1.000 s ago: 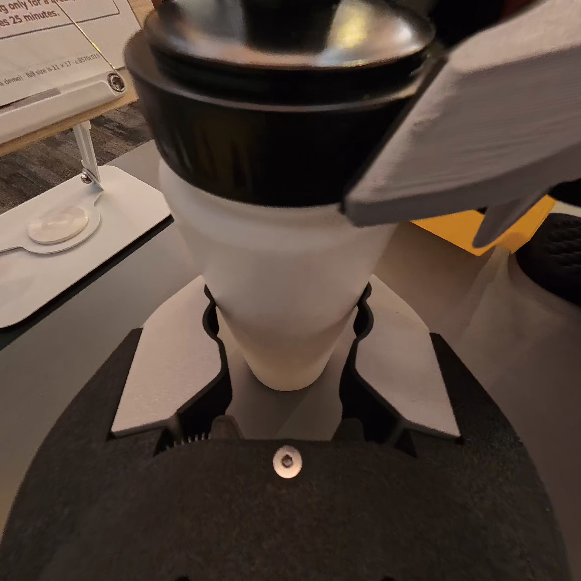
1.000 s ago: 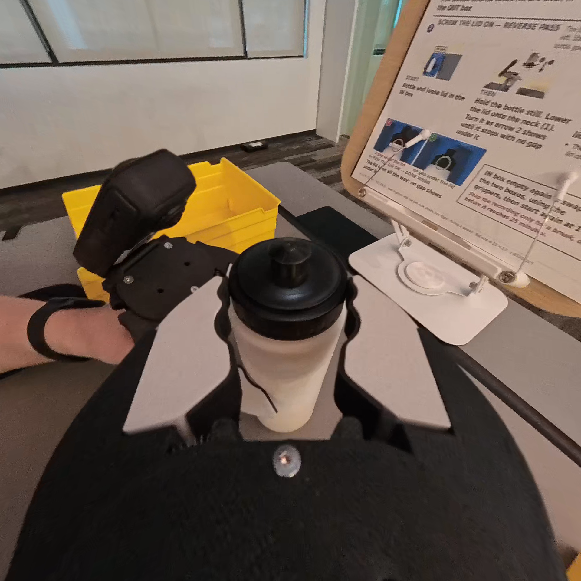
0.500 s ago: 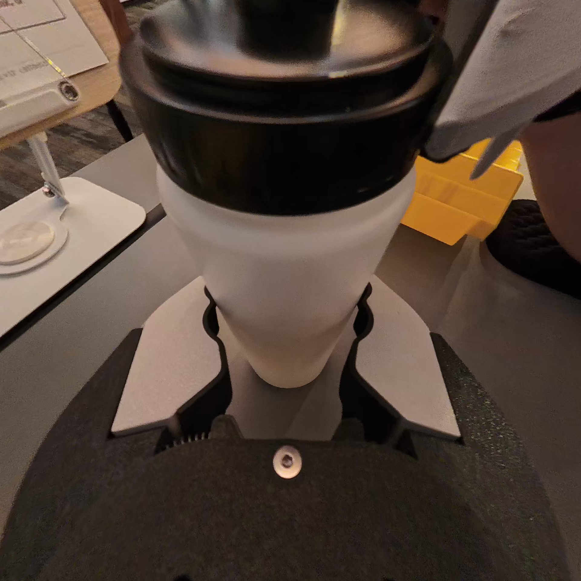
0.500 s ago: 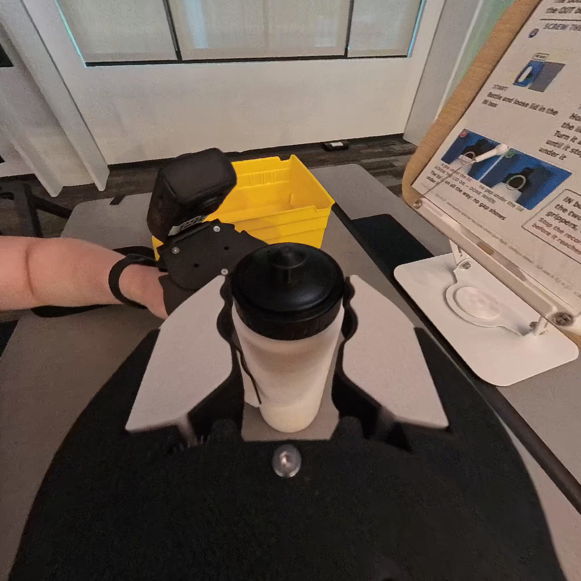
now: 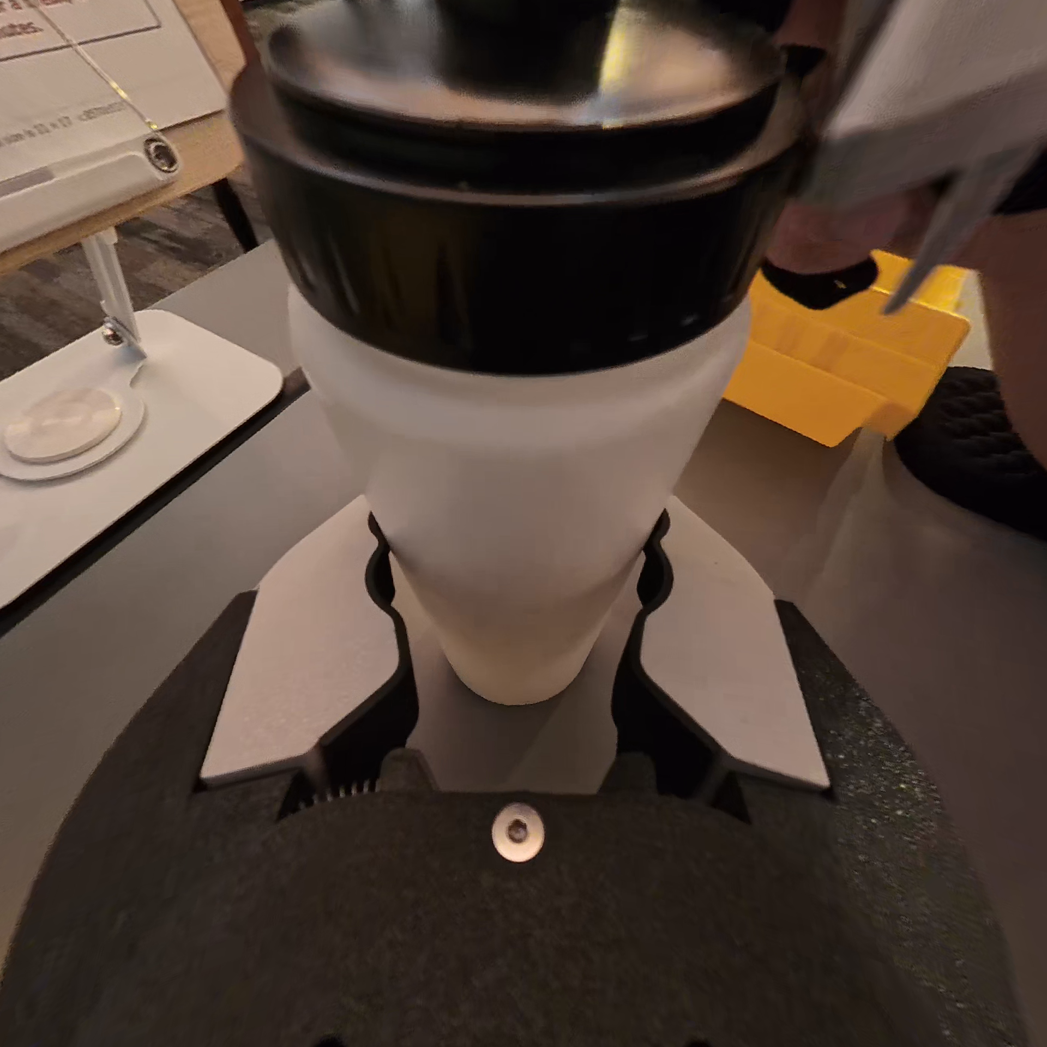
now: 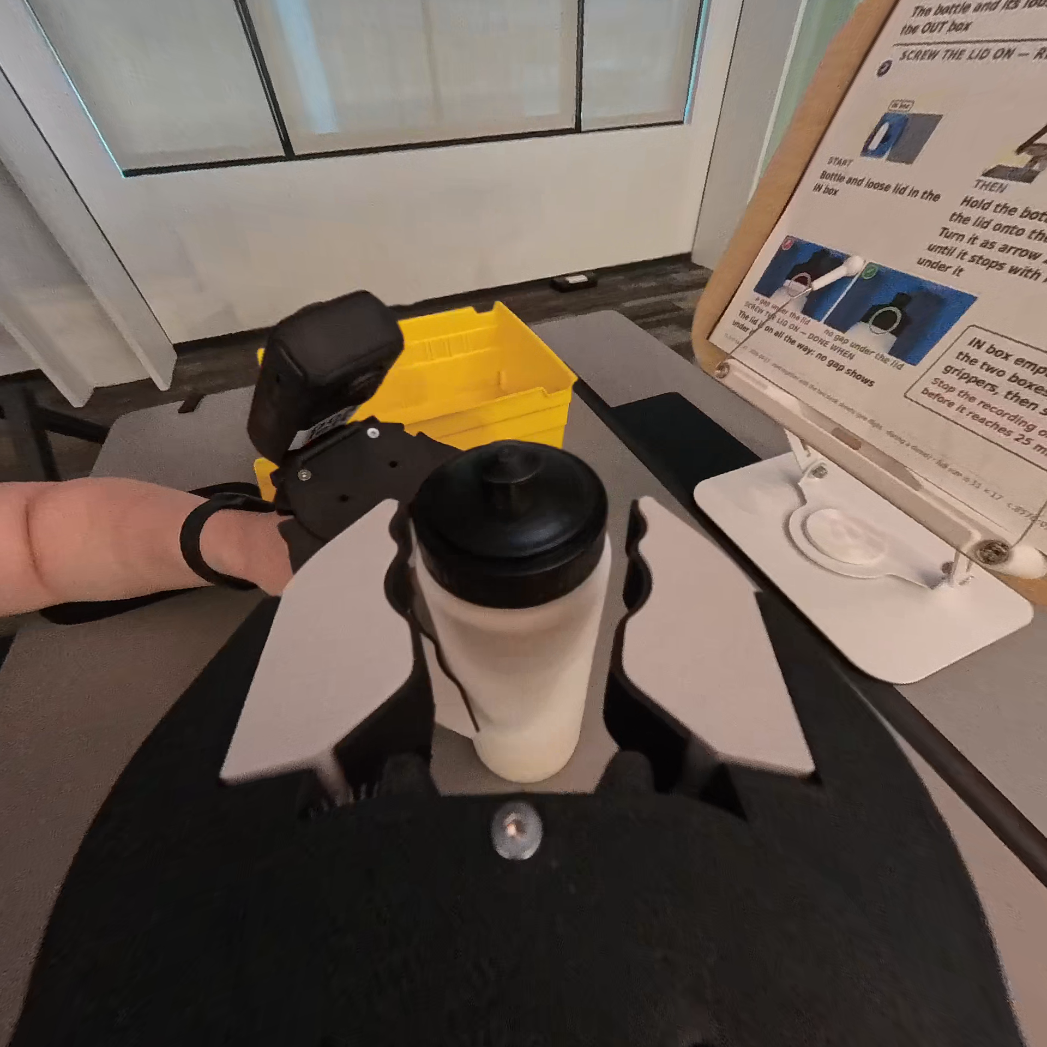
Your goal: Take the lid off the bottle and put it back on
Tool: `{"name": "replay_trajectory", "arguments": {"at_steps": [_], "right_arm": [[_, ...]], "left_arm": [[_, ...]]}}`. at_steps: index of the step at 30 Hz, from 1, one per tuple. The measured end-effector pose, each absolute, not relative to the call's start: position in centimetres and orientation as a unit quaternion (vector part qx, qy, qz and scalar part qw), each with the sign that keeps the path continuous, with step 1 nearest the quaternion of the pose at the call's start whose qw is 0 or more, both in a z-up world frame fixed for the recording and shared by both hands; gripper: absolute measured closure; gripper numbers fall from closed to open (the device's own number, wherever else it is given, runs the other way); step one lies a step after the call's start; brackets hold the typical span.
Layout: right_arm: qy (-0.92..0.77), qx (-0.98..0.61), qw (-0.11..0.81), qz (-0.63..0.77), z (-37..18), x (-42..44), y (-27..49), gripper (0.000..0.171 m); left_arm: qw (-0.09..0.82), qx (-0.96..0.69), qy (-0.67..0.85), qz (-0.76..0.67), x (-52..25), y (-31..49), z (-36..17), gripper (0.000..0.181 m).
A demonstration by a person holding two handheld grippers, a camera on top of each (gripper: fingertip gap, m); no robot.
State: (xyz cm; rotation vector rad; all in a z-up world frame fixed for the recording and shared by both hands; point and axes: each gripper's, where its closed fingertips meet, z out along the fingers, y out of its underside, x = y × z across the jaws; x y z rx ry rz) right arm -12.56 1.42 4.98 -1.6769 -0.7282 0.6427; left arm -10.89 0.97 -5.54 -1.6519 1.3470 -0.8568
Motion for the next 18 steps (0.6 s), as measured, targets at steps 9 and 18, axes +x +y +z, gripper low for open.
{"name": "replay_trajectory", "arguments": {"at_steps": [9, 18], "right_arm": [[-0.322, -0.726, 0.56, 0.234, 3.4, -13.6, 1.9, 0.1], [-0.25, -0.742, 0.596, 0.175, 3.5, -13.7, 2.6, 0.099]], "left_arm": [[0.417, -0.67, 0.523, -0.324, -11.1, 1.4, -5.5, 0.095], [0.418, -0.683, 0.508, -0.317, -11.4, 1.9, -5.5, 0.095]]}}
